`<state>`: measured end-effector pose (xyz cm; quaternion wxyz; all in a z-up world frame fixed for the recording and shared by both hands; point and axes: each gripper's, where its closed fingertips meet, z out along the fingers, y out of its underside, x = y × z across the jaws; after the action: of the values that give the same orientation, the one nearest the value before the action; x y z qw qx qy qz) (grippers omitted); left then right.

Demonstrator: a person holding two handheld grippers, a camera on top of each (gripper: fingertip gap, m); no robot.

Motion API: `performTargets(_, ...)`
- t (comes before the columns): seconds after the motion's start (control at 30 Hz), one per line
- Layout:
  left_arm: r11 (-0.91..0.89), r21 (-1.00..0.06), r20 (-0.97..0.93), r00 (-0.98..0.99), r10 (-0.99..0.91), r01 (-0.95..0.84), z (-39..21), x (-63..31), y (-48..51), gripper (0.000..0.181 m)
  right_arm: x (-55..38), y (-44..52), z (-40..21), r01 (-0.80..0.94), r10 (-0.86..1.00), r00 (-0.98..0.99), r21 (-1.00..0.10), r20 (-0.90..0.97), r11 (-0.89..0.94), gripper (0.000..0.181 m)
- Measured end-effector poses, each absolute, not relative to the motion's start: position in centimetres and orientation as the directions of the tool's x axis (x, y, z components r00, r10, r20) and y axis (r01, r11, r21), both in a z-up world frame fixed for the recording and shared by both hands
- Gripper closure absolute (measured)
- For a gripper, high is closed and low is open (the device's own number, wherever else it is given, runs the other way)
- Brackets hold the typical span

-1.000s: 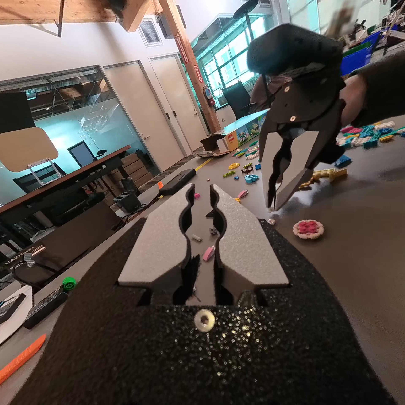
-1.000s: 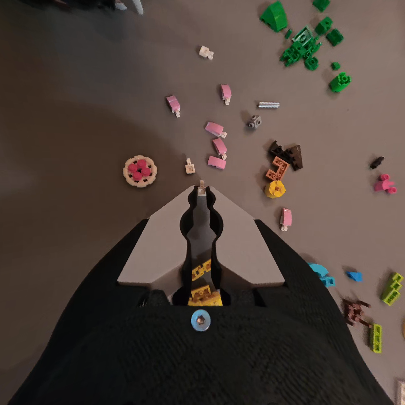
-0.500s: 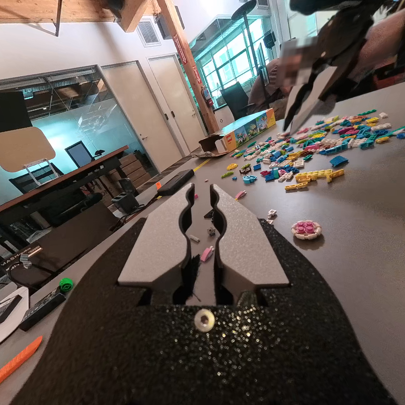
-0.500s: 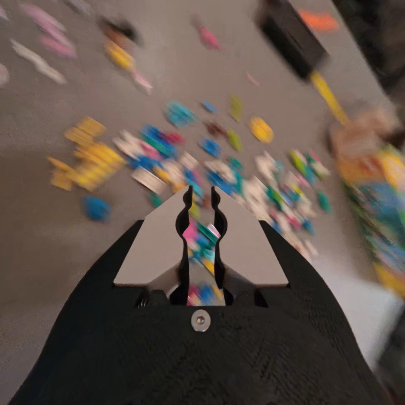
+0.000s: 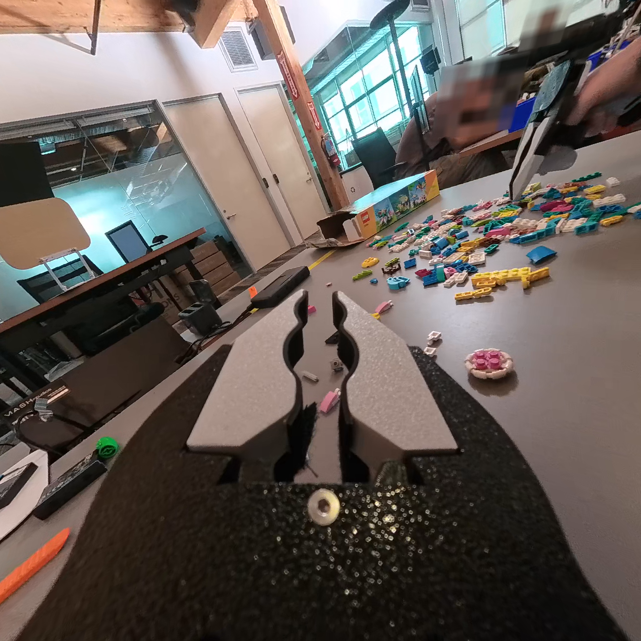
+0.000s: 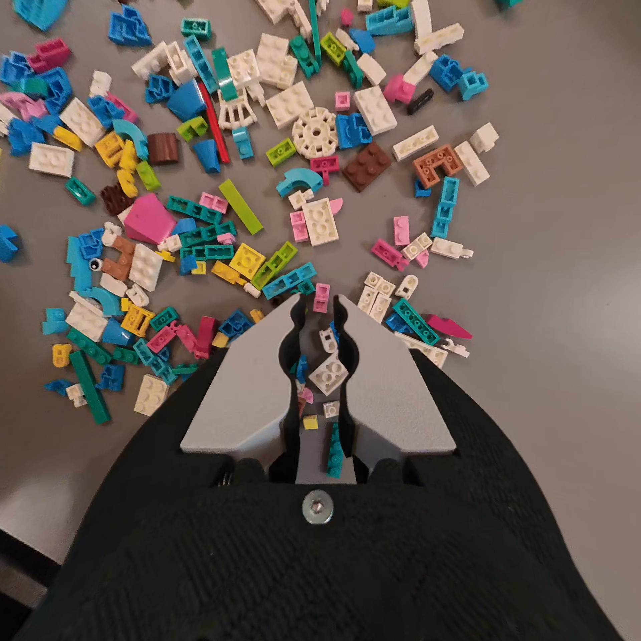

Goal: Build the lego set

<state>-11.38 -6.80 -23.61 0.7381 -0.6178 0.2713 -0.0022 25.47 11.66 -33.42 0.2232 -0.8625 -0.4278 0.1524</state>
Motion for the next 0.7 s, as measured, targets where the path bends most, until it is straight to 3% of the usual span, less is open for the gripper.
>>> performTargets(0.33,0.238,-0.912,-0.399,0.851,-0.341,-0.333,-23.6,-11.3,-6.8,0.170,25.9,12.0,-34.0,0.716,0.812,0.584,-0.472,0.000,-0.515,0.174)
performTargets(0.4,0.238,-0.913,-0.399,0.851,-0.341,-0.333,-23.6,-11.3,-6.8,0.170,25.2,12.1,-32.7,0.725,0.820,0.570,-0.505,0.059,-0.468,0.175)
performTargets(0.53,0.242,-0.913,-0.397,0.850,-0.347,-0.328,-23.5,-11.1,-7.0,0.171,16.8,8.9,-28.9,0.719,0.901,0.420,-0.644,0.105,-0.260,0.175)
performTargets(0.7,0.246,-0.913,-0.398,0.847,-0.352,-0.326,-23.5,-10.9,-7.1,0.170,3.2,-0.1,-30.1,0.753,0.980,0.024,-0.649,0.196,0.111,0.174)
